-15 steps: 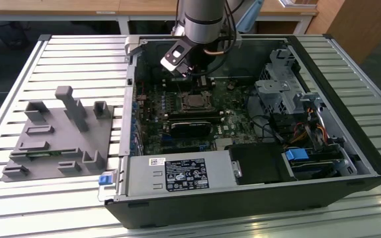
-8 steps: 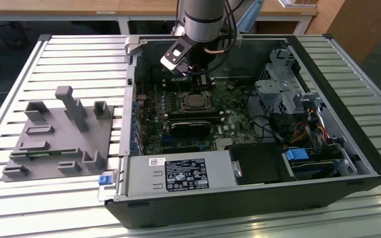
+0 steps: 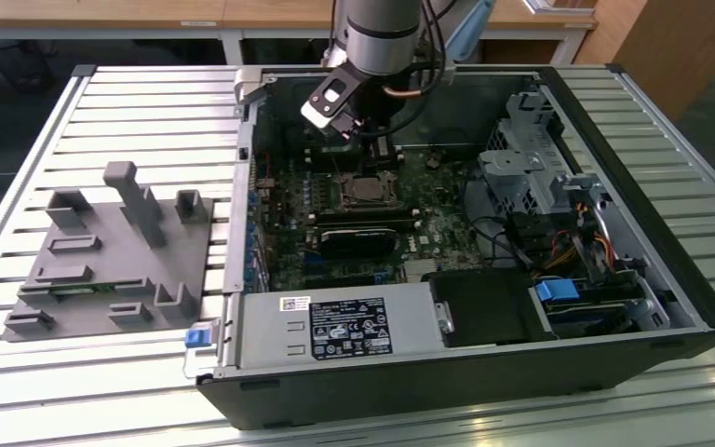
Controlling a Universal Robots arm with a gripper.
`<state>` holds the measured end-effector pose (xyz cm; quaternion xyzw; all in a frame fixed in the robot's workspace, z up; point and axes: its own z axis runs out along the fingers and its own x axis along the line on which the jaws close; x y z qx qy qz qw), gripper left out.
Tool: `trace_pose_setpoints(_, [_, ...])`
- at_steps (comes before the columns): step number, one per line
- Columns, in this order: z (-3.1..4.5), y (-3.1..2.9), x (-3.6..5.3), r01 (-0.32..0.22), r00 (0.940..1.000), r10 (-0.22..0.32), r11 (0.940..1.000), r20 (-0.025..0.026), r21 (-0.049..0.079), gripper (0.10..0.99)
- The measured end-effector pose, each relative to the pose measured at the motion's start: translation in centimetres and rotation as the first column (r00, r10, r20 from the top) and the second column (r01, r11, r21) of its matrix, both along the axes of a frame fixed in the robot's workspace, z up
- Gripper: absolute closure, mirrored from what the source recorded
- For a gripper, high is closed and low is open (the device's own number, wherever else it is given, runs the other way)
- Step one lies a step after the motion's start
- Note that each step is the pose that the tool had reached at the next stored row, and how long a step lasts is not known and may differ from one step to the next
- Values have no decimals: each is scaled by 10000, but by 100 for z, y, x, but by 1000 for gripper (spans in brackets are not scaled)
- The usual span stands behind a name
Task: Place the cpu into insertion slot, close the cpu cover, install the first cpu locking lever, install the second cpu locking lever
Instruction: 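Install the first cpu locking lever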
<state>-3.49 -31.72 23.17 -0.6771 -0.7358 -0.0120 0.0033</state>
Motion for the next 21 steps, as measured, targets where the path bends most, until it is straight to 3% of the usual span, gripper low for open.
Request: trace_pose_setpoints(21, [99, 0, 0, 0, 10000, 0, 10000, 2, 2, 980])
